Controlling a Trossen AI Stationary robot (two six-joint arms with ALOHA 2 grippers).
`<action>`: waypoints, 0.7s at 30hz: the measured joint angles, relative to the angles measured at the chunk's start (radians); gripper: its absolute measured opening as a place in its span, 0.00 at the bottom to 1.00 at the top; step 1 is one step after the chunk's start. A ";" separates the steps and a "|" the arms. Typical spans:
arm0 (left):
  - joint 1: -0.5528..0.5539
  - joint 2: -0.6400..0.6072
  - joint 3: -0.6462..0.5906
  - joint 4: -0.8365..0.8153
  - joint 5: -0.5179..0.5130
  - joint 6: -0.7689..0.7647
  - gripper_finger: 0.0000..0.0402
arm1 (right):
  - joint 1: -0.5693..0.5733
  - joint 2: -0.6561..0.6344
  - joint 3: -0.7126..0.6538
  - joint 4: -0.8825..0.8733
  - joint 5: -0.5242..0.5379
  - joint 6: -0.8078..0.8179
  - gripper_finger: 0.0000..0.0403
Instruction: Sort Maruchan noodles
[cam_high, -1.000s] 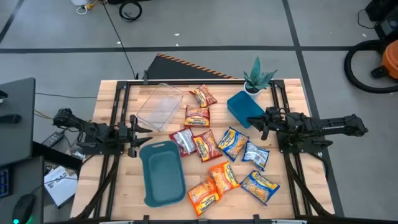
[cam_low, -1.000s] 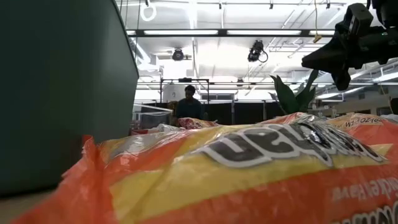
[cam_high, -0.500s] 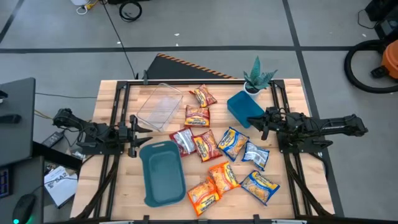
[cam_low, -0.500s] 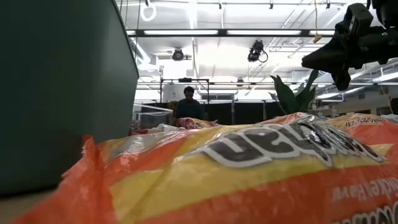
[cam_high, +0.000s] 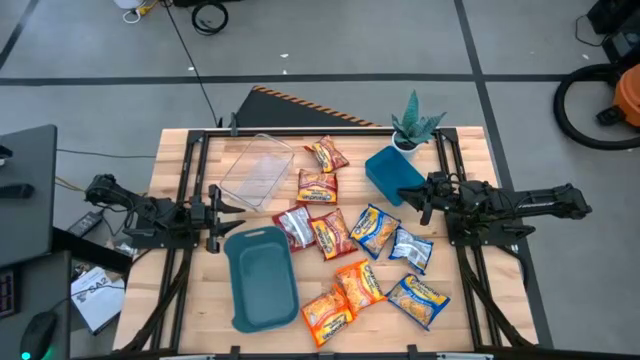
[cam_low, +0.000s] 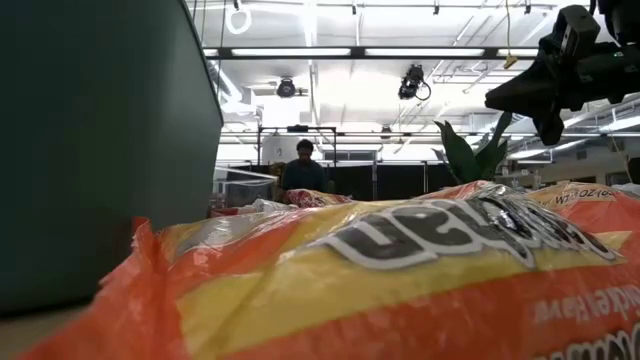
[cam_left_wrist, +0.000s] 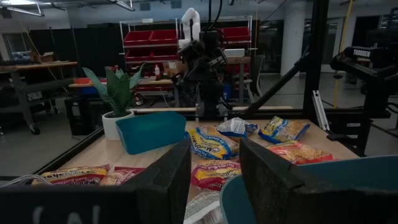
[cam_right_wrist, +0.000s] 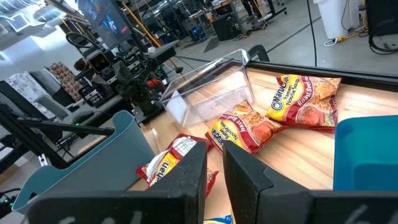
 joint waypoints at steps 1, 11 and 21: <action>0.000 0.000 0.000 0.000 0.000 0.000 0.35 | 0.000 0.000 0.000 0.000 0.000 0.000 0.15; 0.000 0.000 0.000 0.008 0.000 0.000 0.35 | 0.000 0.000 0.000 0.000 0.000 0.000 0.15; 0.000 0.000 0.000 0.143 0.000 -0.055 0.35 | -0.001 0.000 0.000 0.104 0.027 0.000 0.15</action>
